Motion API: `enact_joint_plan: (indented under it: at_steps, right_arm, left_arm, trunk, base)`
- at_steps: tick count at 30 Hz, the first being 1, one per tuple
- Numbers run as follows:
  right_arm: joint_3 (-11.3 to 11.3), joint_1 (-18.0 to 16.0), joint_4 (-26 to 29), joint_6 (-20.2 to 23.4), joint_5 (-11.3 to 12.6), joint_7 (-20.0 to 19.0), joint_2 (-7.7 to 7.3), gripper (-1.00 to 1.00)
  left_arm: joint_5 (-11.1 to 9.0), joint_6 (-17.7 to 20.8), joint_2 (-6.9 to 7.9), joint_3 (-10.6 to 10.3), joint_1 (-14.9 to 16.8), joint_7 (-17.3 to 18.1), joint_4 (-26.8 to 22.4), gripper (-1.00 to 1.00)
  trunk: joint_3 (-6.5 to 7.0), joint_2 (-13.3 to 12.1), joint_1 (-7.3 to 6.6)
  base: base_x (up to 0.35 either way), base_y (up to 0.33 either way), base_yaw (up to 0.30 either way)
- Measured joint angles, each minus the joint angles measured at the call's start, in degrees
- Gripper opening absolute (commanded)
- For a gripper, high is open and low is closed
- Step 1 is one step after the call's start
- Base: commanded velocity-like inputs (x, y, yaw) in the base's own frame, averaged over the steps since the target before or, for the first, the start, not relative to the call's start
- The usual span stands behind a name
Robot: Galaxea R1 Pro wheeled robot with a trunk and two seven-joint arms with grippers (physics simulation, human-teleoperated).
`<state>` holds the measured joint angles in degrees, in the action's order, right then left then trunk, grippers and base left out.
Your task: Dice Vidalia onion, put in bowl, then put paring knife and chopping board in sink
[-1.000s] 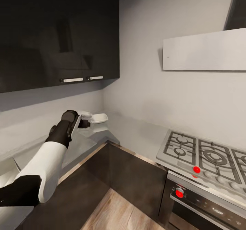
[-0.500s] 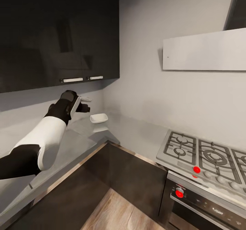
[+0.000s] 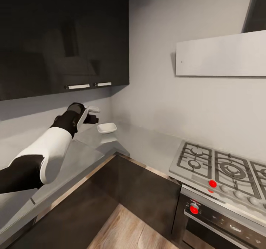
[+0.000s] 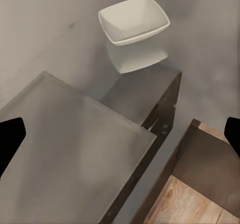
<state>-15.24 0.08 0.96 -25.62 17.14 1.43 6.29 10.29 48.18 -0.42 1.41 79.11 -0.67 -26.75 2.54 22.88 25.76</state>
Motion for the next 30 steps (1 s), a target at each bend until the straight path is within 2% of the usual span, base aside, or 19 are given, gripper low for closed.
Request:
enact_joint_plan:
  at_steps: [6, 23, 30]
  right_arm:
    - [-0.01, 0.0, 0.0, 0.02, -0.1, -1.08, 0.0, 1.0]
    - [0.0, 0.0, 0.01, 0.02, -0.11, -1.2, 0.03, 1.0]
    - [-0.02, 0.0, 0.05, 0.02, -0.18, -1.2, -0.03, 1.0]
  left_arm:
    - [-0.02, -0.37, -0.04, -0.04, 0.07, 0.03, -0.83, 1.0]
    - [0.09, -0.48, 0.3, 0.03, 0.08, 0.04, -1.01, 1.0]
    - [0.12, -0.83, 0.35, -0.01, 0.08, 0.04, -2.08, 1.0]
  trunk:
    - [0.0, 0.01, -0.01]
    - [-0.78, 0.01, -0.03]
    - [-0.84, 0.0, 0.0]
  base:
    - [0.029, 0.0, 0.0]
    - [0.299, -0.003, 0.0]
    - [0.073, -0.01, 0.0]
